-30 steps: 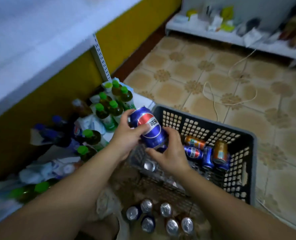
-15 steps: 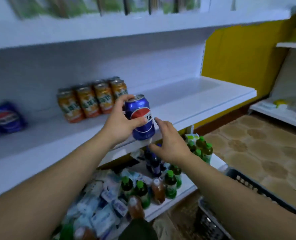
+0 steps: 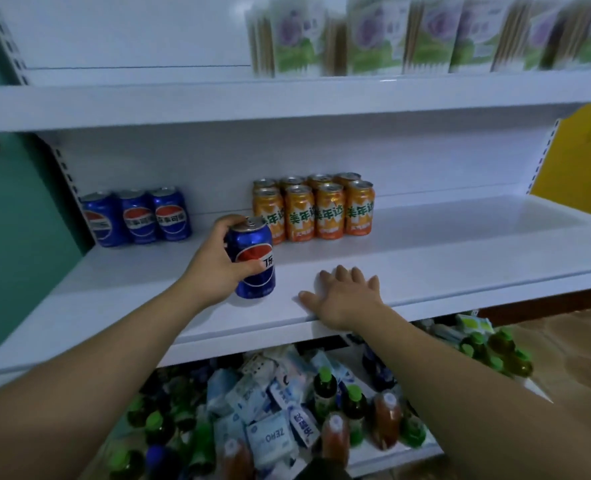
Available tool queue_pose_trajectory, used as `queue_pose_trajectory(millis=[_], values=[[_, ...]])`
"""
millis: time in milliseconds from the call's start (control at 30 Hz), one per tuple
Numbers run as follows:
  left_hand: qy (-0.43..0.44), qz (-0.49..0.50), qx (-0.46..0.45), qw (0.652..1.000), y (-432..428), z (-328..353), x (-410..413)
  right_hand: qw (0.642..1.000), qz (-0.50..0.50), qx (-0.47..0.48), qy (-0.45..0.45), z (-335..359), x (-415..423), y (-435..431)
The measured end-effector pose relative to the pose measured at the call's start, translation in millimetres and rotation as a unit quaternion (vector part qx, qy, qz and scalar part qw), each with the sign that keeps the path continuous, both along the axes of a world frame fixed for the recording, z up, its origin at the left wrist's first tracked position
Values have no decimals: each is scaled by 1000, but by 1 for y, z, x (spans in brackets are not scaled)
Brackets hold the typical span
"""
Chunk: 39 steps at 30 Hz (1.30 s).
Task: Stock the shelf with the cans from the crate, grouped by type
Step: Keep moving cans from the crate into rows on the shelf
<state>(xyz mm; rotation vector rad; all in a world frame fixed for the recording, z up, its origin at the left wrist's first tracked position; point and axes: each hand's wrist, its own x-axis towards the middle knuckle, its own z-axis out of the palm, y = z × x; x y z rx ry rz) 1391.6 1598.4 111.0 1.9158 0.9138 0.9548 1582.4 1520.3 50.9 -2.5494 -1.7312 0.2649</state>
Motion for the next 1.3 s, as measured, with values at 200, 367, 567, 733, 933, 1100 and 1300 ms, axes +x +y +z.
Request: queue_pose_trajectory(millis=[200, 367, 567, 733, 933, 1100, 1300], values=[[-13, 29, -5, 999, 25, -15, -42, 998, 56, -32, -12, -1, -51, 32], [30, 11, 14, 999, 53, -17, -55, 998, 62, -1, -33, -9, -51, 32], [157, 38, 137, 977, 102, -12, -57, 998, 55, 20, -27, -12, -52, 34], [249, 120, 232, 933, 143, -12, -51, 998, 49, 23, -21, -11, -53, 32], [381, 188, 319, 847, 182, -14, -52, 998, 48, 29, -9, -10, -54, 29], [426, 214, 310, 822, 205, -10, -51, 998, 45, 48, 0, -12, -55, 29], [407, 208, 289, 841, 229, -13, -43, 997, 48, 56, -2, -13, -54, 30]])
